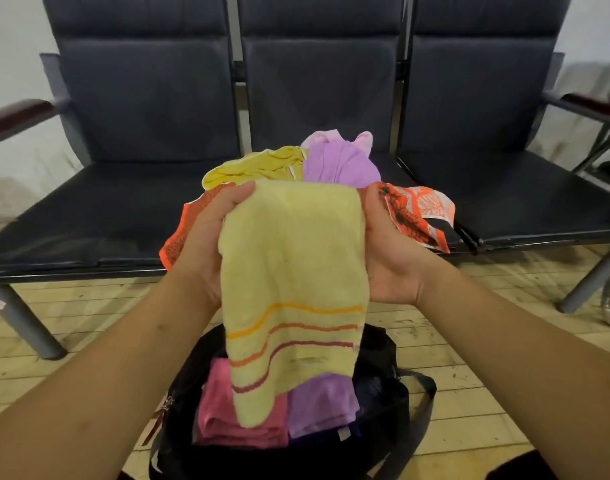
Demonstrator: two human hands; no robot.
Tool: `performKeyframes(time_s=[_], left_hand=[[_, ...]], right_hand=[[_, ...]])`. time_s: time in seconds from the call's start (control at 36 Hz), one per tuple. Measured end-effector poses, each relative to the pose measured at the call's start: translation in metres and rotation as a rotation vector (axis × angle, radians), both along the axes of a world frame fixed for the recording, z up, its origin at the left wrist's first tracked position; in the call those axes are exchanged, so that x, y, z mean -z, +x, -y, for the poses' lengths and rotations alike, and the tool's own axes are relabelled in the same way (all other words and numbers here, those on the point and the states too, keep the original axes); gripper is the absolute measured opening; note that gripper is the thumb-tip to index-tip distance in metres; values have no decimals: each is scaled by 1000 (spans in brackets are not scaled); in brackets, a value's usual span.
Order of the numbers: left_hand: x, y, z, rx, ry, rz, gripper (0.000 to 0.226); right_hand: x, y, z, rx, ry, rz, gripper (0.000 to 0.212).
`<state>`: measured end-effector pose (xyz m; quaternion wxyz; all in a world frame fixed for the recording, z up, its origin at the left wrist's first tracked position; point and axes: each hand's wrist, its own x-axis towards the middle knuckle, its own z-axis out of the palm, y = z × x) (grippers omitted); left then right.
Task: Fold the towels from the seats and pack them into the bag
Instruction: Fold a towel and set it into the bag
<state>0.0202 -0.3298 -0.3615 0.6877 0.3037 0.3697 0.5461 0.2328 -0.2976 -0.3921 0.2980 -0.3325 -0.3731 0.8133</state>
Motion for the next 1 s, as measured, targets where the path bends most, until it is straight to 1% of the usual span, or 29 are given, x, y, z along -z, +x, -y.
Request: performKeyframes(time_s=[0.03,0.06,0.11,0.17,0.22,0.25,0.33,0.39,0.42,0.44,0.47,0.5,0.56,0.58,0.61,0.67,0.72,0.75,0.83,0.86,0.89,0.94,1.0], left_hand=[[0,-4,-2,-24,-11,-31,42],[1,-8,-3,-36,-22,-58,44],[1,-13,-4,-23,-55,-48,44],[0,-13,-6,-3,-74,-1,45],[-3,-11,-7,8,-66,37,50],[-5,-10,-7,36,-56,56,56],[-7,-8,-7,203,-32,32,85],[-8,-6,-5,319,-22,12,95],[-8,-6,-5,347,-15,9,96],[-8,-5,-3,354,-9,7,95],[-7,-5,-1,342,-4,-15,88],[-7,-4,1,326,16,-53,75],[-5,-1,5,277,80,-170,41],[-4,-1,6,253,103,-211,28],[-3,0,7,236,119,-216,23],[-4,2,5,186,119,-163,34],[-6,4,3,136,95,-103,42],[-6,5,3,113,78,-89,41],[-6,7,3,60,26,-49,27],[-7,7,3,53,19,-43,27],[-7,7,4,50,17,-40,27],[-7,5,5,55,9,-41,26],[-6,2,4,89,1,-53,21]], right_hand=[[0,-2,3,-42,28,23,82],[-1,-5,6,-61,55,36,68],[-3,-10,9,-45,92,57,43],[-8,-15,11,44,82,5,33],[-15,-18,10,115,50,-93,29],[-19,-20,10,135,53,-121,30],[-26,-20,8,201,86,-135,38],[-29,-16,7,230,94,-166,39],[-30,-14,7,233,98,-176,38],[-31,-12,7,236,97,-178,37],[-32,-9,6,241,88,-174,37],[-32,-7,6,245,76,-165,38],[-33,-4,6,271,63,-134,42],[-34,-3,6,280,64,-113,41],[-35,-2,5,286,67,-85,39],[-37,1,5,288,71,-34,32],[-37,2,4,301,60,6,30],[-35,2,4,307,59,-12,34],[-33,3,3,318,10,-193,51],[-32,4,4,292,17,-203,54],[-32,4,4,251,45,-164,53],[-28,4,5,165,103,-15,44],[-24,5,4,168,113,114,41]])
